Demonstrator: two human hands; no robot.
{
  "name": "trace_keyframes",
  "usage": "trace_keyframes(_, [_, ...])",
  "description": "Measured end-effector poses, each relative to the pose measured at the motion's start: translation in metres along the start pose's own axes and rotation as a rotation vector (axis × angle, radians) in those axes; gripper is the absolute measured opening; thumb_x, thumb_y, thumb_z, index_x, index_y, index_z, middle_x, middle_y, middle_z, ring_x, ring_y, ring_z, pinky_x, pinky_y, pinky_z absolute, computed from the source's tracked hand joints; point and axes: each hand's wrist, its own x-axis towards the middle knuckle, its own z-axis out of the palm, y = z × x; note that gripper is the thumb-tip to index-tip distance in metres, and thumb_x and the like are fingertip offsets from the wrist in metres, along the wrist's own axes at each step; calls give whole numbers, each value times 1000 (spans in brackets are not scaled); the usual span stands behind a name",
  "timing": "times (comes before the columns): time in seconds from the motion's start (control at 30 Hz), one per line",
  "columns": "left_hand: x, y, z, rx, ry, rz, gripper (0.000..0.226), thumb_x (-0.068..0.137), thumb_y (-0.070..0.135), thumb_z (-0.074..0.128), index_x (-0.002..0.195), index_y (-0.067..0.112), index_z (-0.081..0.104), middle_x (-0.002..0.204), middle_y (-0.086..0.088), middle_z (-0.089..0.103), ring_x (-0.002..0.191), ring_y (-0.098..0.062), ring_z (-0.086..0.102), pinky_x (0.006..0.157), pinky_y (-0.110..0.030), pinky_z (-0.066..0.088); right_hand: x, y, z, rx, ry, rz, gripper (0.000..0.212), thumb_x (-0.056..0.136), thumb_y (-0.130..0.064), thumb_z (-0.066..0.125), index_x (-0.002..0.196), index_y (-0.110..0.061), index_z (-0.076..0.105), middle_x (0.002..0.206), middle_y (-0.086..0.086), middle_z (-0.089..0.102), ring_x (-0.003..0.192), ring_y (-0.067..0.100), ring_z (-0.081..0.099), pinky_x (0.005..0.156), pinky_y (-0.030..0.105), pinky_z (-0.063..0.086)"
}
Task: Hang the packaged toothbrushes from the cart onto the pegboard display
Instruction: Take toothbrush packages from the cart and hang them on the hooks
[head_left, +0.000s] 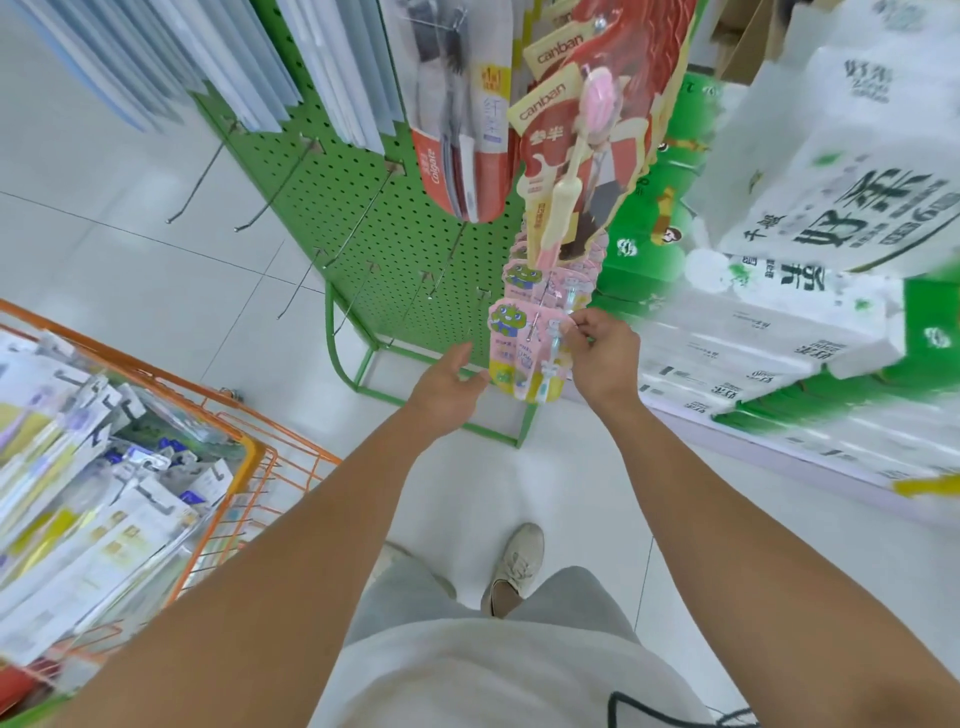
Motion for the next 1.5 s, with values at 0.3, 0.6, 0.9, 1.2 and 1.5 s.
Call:
trace_keyframes(0.3, [-16, -42, -19, -90, 124, -63, 41, 103, 27, 54, 142, 20, 48, 143, -2, 52, 113, -25, 58, 80, -24, 42, 30, -19, 4, -124, 176, 122, 28, 96, -25, 65, 85, 1, 71, 77, 17, 70, 75, 35, 64, 63, 35, 45])
trace_keyframes(0.6, [-60, -123, -89, -248, 361, -202, 23, 95, 28, 65, 116, 17, 65, 106, -1, 65, 72, -17, 56, 66, -26, 47, -63, -30, 65, 41, 171, 502, 15, 90, -30, 65, 92, -15, 65, 89, 4, 68, 90, 28, 68, 81, 36, 54])
trace_keyframes(0.9, [-129, -257, -213, -238, 562, -265, 12, 87, 26, 74, 95, 17, 70, 79, 3, 69, 73, -15, 65, 65, -24, 45, -196, -169, 266, -21, -943, 64, 10, 87, -16, 75, 95, -16, 70, 79, 1, 70, 62, 6, 66, 61, 26, 55])
trace_keyframes(1.2, [-197, -384, -336, -160, 821, -286, 22, 84, 20, 76, 103, 16, 66, 89, 3, 66, 76, -17, 64, 73, -30, 49, -260, -231, 400, -165, -829, -71, 27, 82, -21, 82, 102, -19, 63, 92, -3, 64, 78, 11, 61, 68, 17, 43])
trace_keyframes(1.5, [-175, -409, -364, -5, 750, -240, 54, 86, 25, 76, 135, 16, 54, 132, -7, 55, 124, -27, 50, 98, -38, 44, -238, -252, 437, -406, -687, -102, 67, 80, -26, 83, 136, -16, 47, 123, -4, 44, 104, 14, 50, 85, 30, 42])
